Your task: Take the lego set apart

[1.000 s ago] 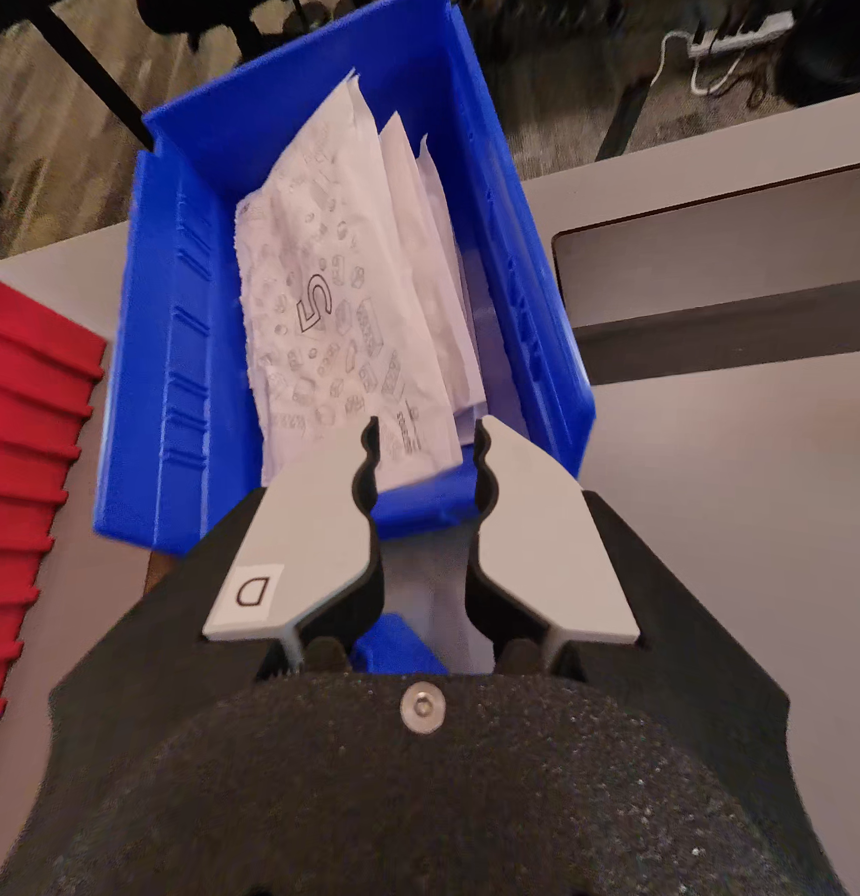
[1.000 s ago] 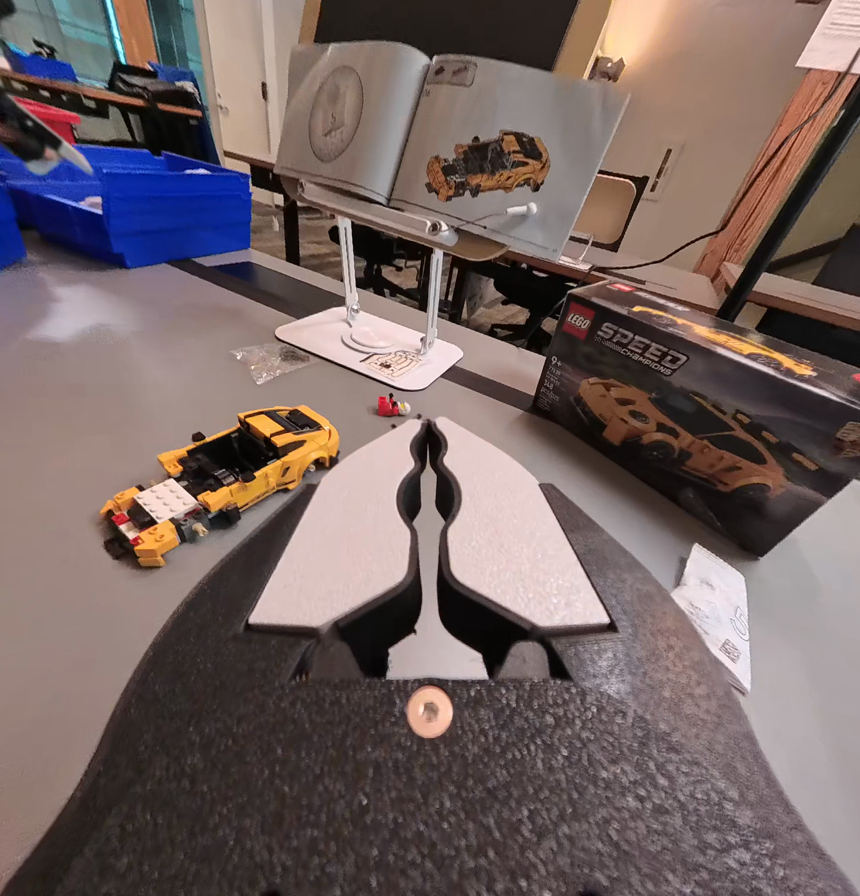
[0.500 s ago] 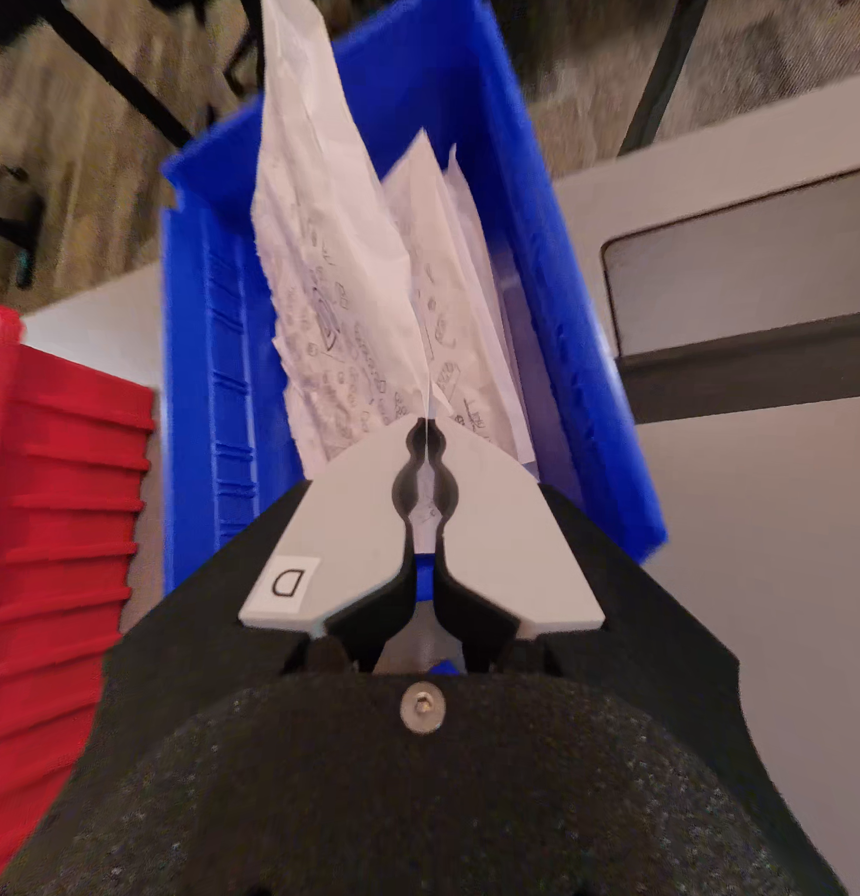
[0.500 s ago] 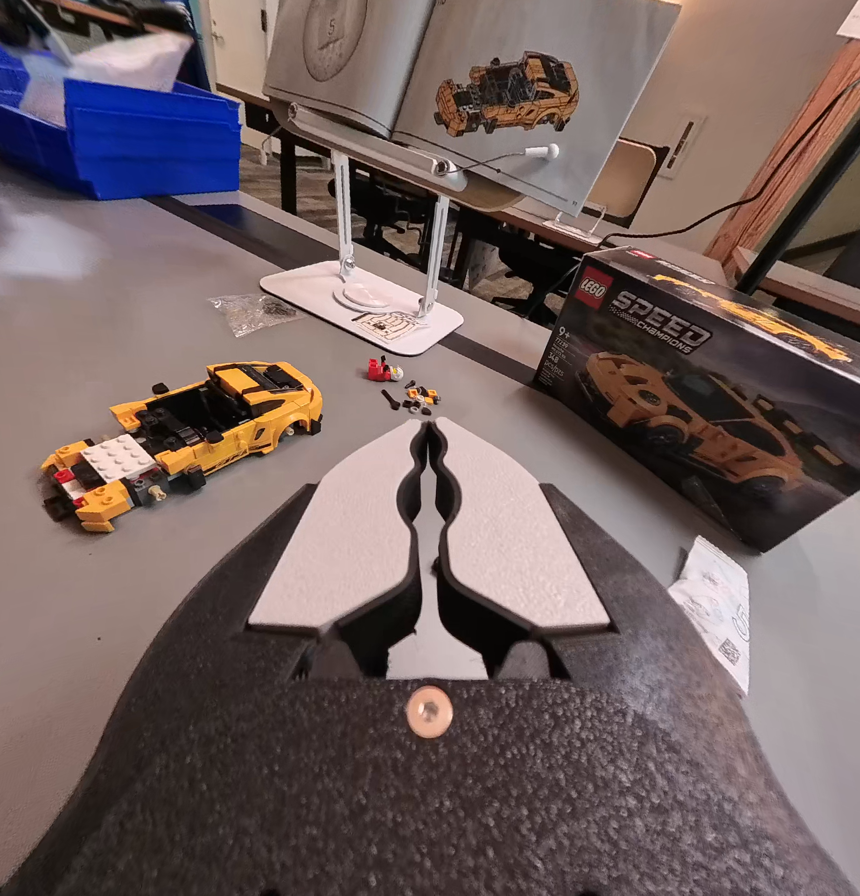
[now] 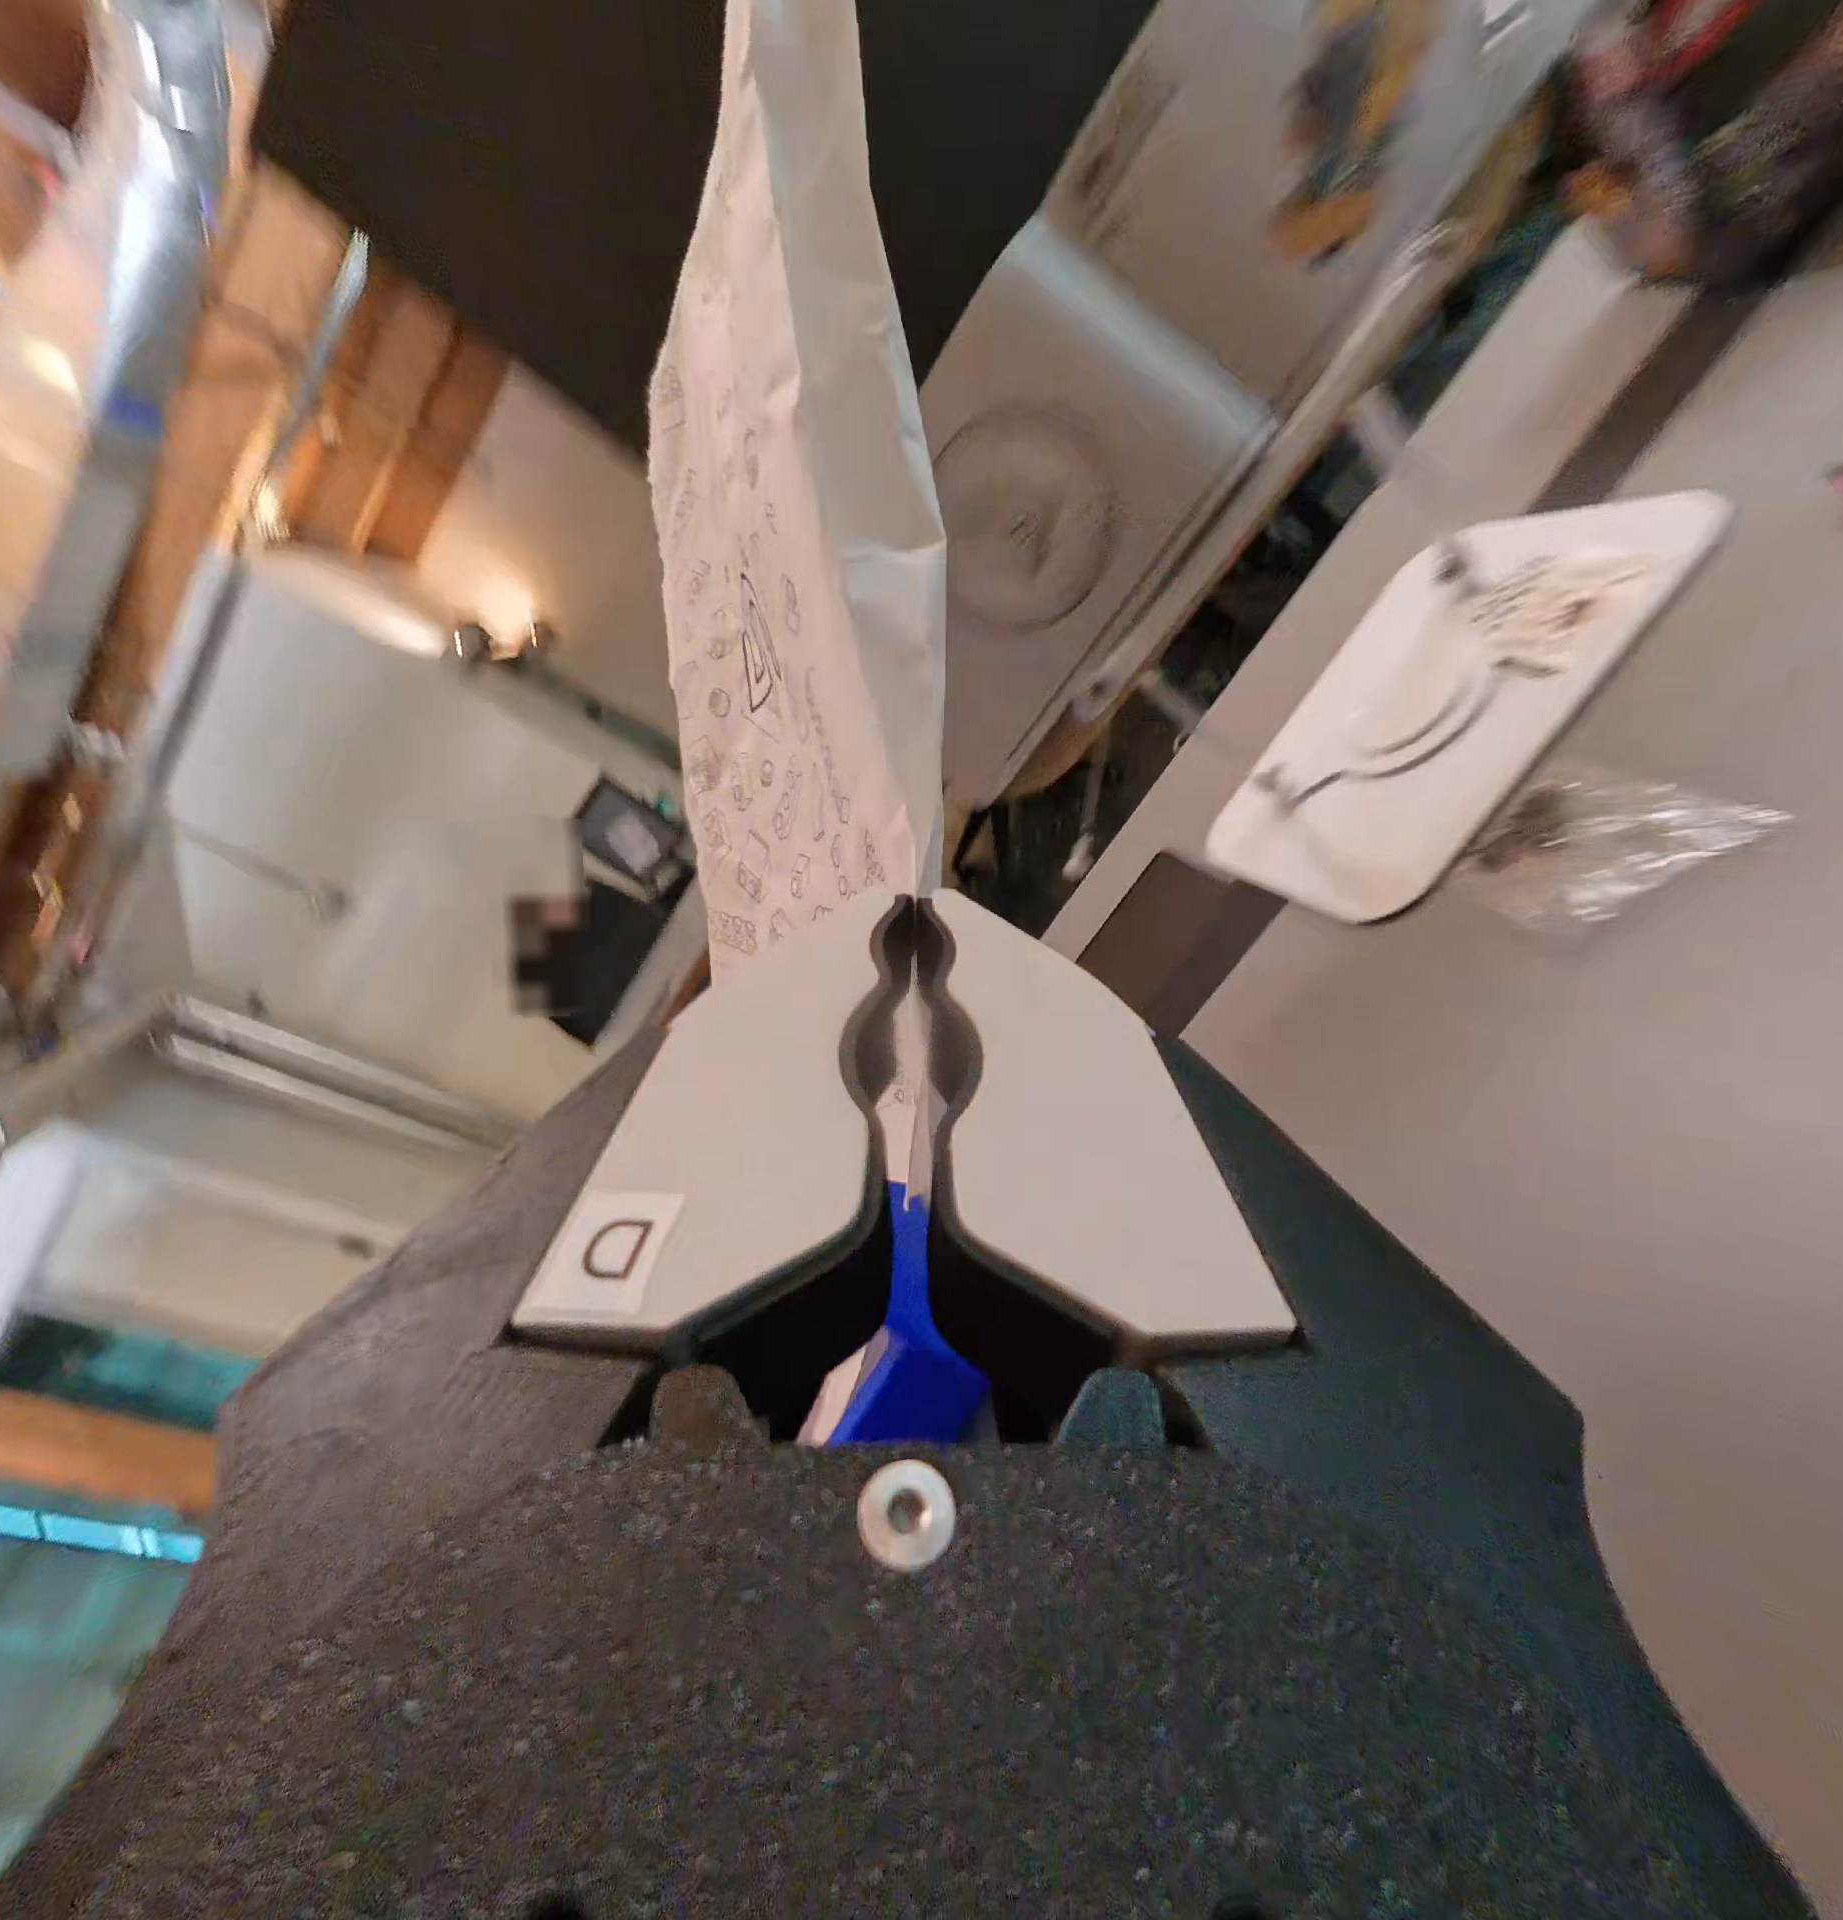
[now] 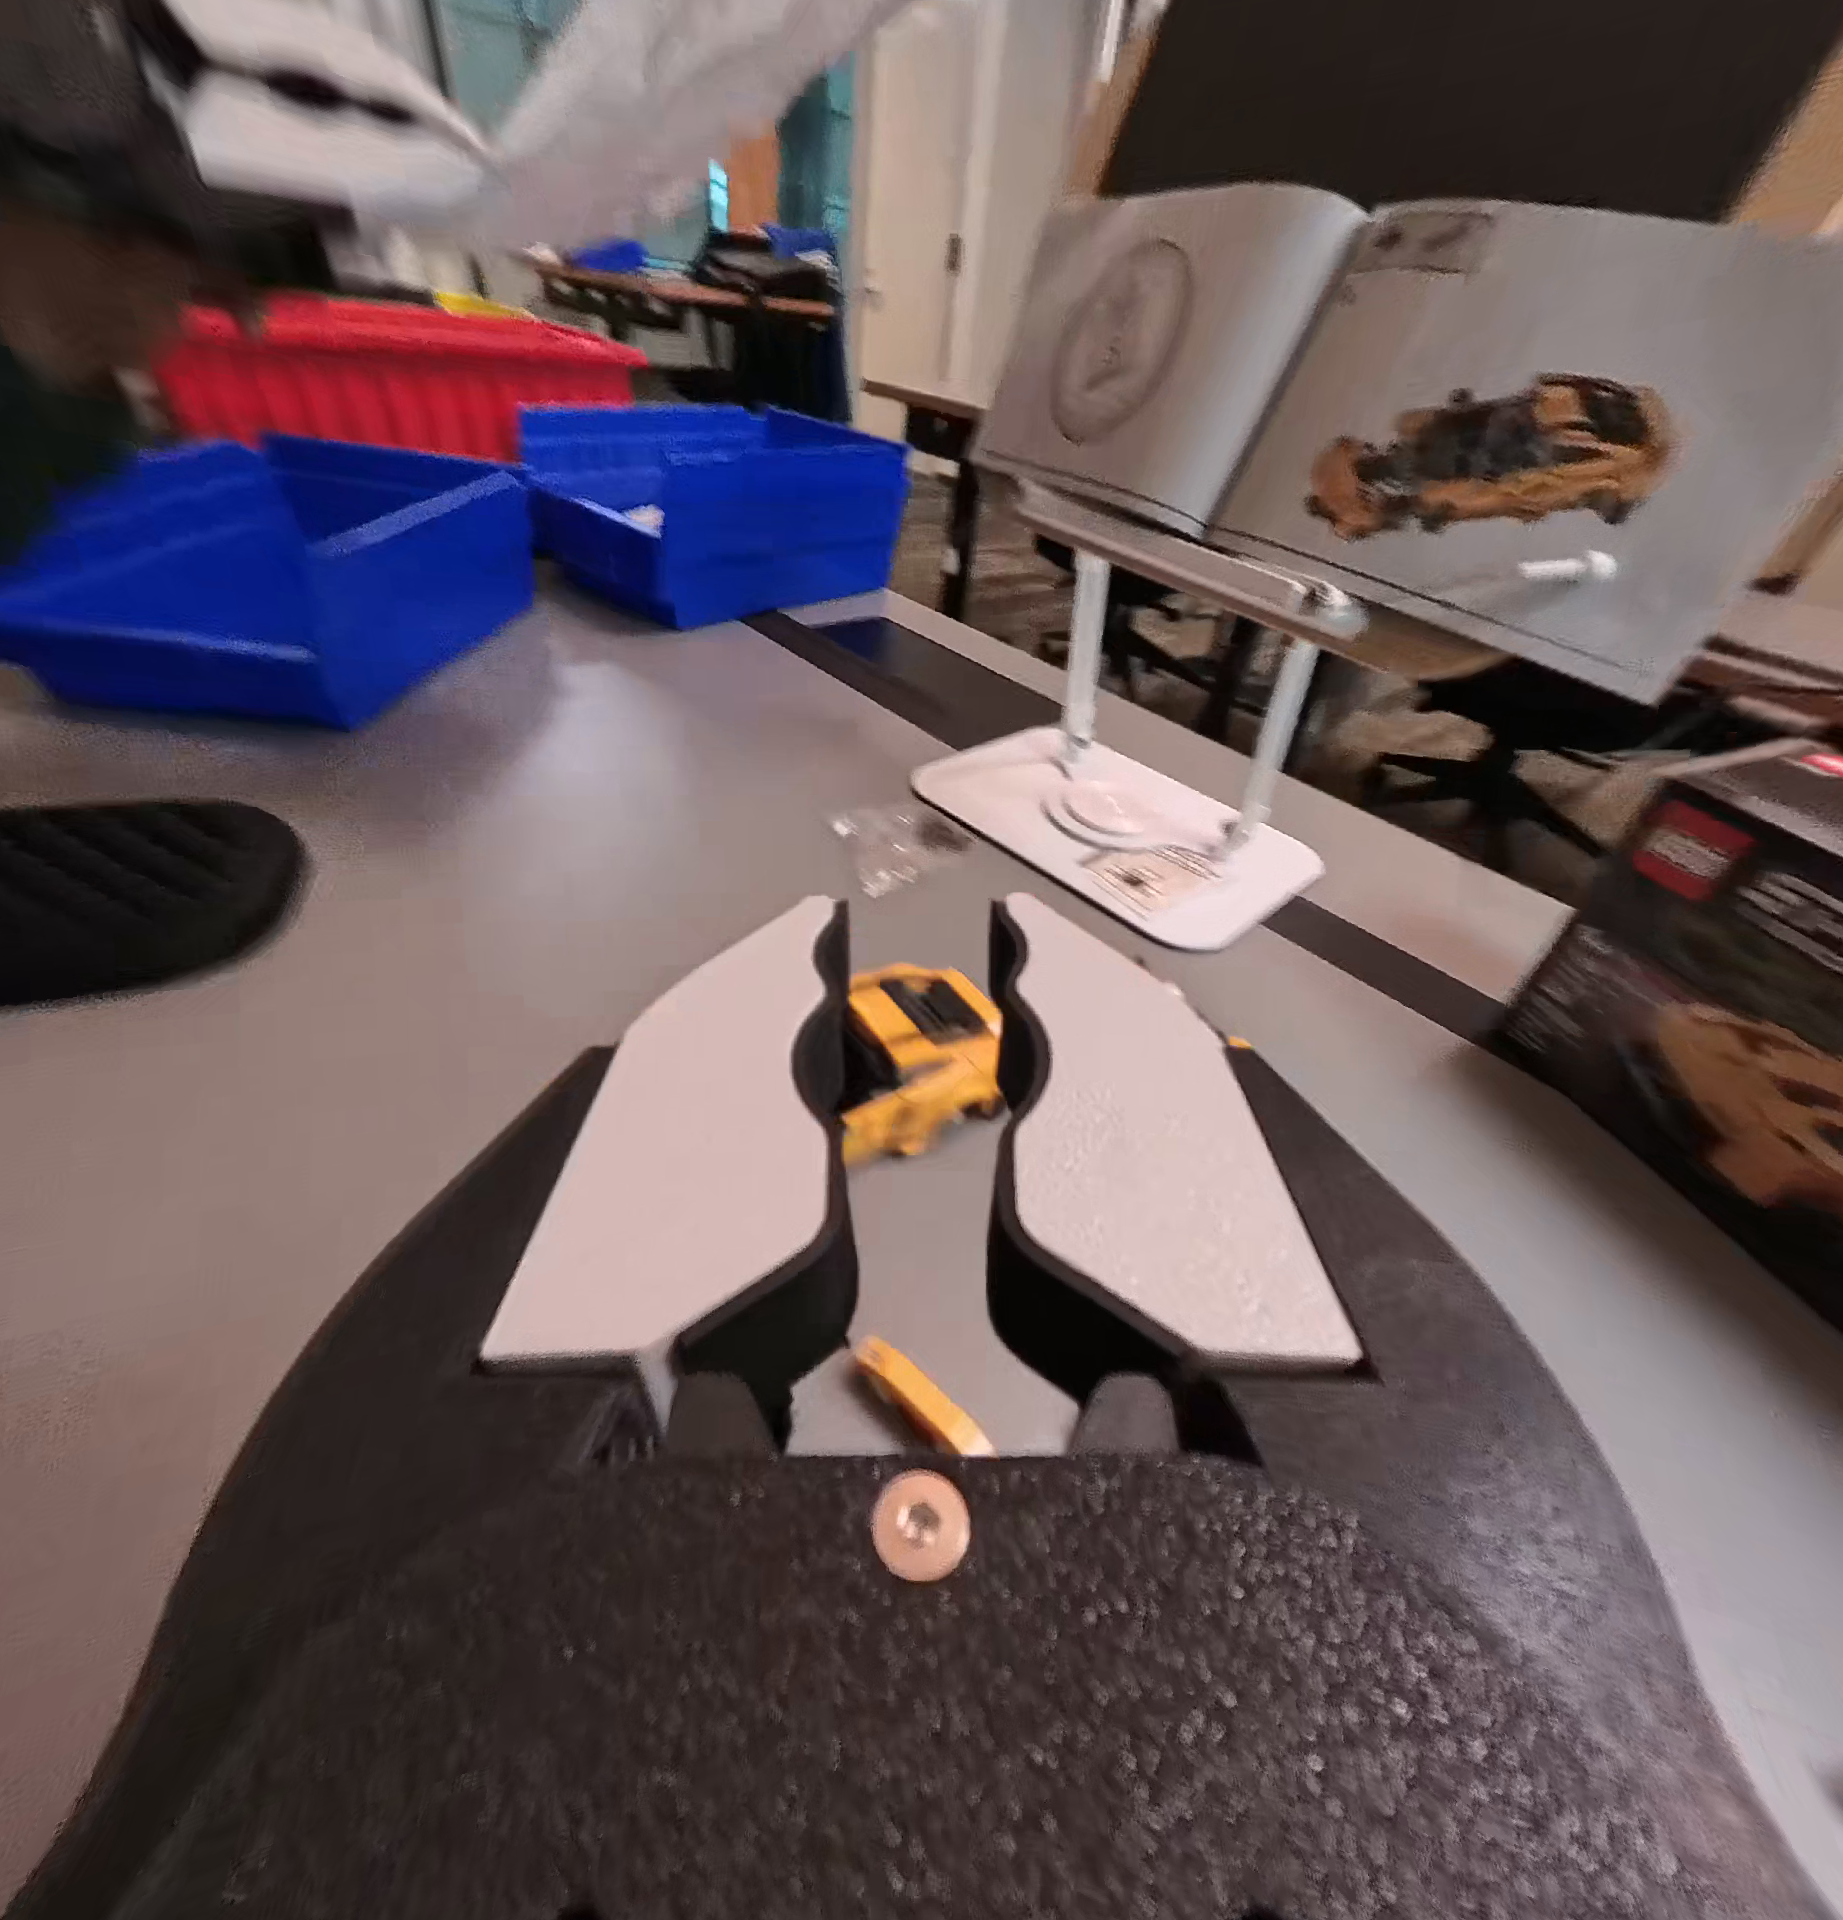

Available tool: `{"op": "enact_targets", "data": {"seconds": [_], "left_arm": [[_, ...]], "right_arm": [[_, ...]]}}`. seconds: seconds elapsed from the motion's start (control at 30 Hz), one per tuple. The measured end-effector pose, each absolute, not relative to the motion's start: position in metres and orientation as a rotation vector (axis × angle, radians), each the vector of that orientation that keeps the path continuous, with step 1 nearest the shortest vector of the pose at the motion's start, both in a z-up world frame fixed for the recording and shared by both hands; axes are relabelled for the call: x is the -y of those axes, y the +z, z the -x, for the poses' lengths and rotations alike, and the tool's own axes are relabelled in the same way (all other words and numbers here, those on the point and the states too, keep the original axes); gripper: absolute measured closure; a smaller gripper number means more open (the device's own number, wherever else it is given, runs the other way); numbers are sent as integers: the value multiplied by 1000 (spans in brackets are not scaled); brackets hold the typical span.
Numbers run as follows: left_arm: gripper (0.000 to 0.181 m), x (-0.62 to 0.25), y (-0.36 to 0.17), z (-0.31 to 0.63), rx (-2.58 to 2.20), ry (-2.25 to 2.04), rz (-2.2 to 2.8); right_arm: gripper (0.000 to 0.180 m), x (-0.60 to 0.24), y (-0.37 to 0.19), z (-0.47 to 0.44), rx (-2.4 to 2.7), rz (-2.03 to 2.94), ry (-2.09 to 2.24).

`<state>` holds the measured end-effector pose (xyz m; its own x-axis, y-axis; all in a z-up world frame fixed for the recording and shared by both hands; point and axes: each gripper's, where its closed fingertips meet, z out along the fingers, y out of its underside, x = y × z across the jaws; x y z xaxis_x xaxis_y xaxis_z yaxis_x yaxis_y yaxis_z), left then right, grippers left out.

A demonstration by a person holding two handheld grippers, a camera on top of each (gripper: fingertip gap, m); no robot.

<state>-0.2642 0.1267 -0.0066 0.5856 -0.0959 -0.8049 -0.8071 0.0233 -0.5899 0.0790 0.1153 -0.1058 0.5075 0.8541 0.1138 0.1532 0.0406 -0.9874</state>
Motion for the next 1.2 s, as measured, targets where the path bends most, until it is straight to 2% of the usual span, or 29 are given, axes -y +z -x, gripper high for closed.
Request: {"op": "enact_targets", "data": {"seconds": [0.2,0.27,0.37,0.53,0.63,0.7,0.73,0.8,0.9,1.0,1.1,1.13,1.2], "left_arm": [[181,-69,-67,143,-1071,647,1265],[181,-57,-88,122,-1109,600,1253],[181,-40,-106,100,-1163,619,1179],[181,-27,-126,87,-1204,638,1151],[181,-23,-132,83,-1237,650,1108],[181,-21,-135,79,-1254,639,1084],[181,-21,-136,78,-1251,610,1085],[175,-15,-131,72,-1182,347,1135],[154,-10,-100,80,-959,-152,1255],[146,-22,-77,105,-708,-591,1324],[128,-45,-88,115,-600,-890,1437],[125,-48,-90,113,-590,-976,1442],[132,-45,-95,104,-651,-1083,1457]], "right_arm": [[125,-105,-38,-62,935,1464,1069],[117,-113,-34,-66,920,1568,1169],[109,-126,-63,-72,905,1777,1276],[103,-130,-141,-81,790,2099,1457],[116,-118,-144,-76,687,2039,1770],[153,-113,-141,-72,692,1955,1838],[165,-111,-137,-71,716,1899,1849],[171,-110,-121,-76,756,1733,1858],[180,-104,-103,-92,886,1522,1724],[180,-91,-90,-102,976,1369,1617],[180,-76,-79,-100,1054,1259,1540],[180,-71,-80,-97,1096,1242,1493],[180,-65,-83,-91,1160,1229,1398]]}}
